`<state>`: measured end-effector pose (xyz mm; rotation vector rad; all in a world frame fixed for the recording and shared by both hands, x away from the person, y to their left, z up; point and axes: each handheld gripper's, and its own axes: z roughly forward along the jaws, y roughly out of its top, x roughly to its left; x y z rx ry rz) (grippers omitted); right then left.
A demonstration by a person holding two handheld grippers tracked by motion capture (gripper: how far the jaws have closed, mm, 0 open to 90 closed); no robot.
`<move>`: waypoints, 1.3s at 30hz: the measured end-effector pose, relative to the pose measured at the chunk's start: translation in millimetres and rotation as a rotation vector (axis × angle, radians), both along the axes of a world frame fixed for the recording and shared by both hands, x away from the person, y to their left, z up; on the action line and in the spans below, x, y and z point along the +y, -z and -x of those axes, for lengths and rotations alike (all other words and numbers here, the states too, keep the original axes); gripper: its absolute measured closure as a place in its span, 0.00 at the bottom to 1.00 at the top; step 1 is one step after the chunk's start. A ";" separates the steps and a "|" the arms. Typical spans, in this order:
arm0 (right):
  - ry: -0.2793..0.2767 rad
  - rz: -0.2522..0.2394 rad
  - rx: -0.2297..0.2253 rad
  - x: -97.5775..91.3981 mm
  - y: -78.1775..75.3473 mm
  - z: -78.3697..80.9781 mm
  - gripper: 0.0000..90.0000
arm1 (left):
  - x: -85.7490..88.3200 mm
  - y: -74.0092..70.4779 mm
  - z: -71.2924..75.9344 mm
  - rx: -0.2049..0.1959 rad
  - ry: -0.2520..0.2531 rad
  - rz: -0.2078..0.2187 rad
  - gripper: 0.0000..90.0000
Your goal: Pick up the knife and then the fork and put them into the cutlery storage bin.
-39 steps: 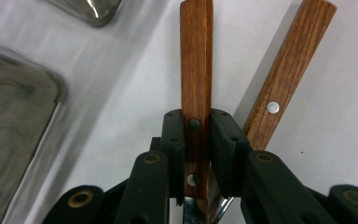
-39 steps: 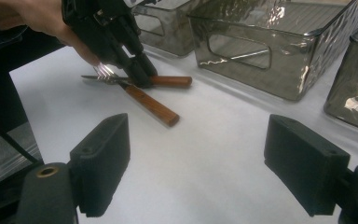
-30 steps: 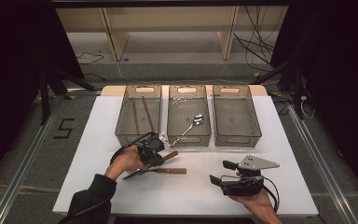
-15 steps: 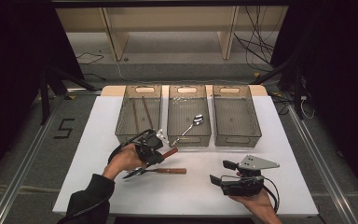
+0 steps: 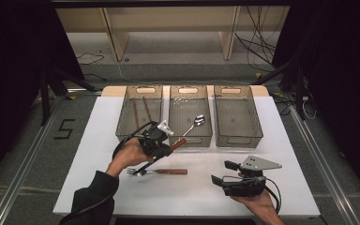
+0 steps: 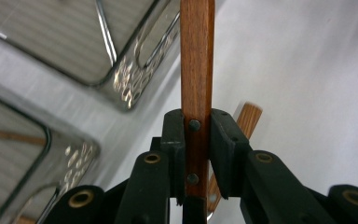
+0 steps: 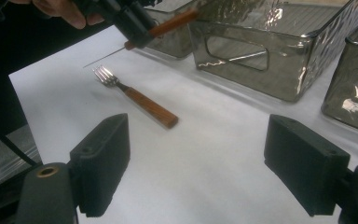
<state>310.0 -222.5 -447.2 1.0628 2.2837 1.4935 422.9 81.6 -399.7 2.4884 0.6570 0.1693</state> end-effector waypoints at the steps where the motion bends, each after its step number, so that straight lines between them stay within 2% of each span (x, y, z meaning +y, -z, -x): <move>1: 0.000 -0.001 0.001 -0.2 -0.2 0.1 0.26 | -3.1 -1.6 -1.1 -0.004 -0.001 0.007 0.85; 7: 0.003 -0.005 -0.006 -1.6 -0.9 0.7 0.26 | -19.2 -12.5 -11.7 -0.017 -0.011 0.054 0.84; 9: 0.003 -0.006 -0.007 -2.1 -1.2 0.8 0.26 | -25.2 -17.2 -15.0 -0.010 -0.013 0.079 0.84; 15: 0.004 -0.009 -0.010 -2.8 -1.9 1.7 0.26 | -45.6 -31.1 -25.4 -0.030 -0.009 0.114 0.84; 17: 0.008 -0.012 -0.007 -3.2 -2.4 2.9 0.26 | -53.0 -35.4 -28.6 -0.037 -0.014 0.137 0.84; 28: 0.007 -0.027 -0.011 -6.6 -3.9 9.8 0.26 | -98.4 -57.7 -49.1 -0.070 -0.010 0.186 0.84; 31: 0.008 -0.030 -0.010 -7.9 -4.1 11.4 0.26 | -109.3 -61.8 -54.5 -0.082 -0.007 0.187 0.84; 39: 0.009 -0.041 -0.012 -11.6 -4.5 13.5 0.26 | -125.8 -66.6 -67.0 -0.089 -0.029 0.219 0.84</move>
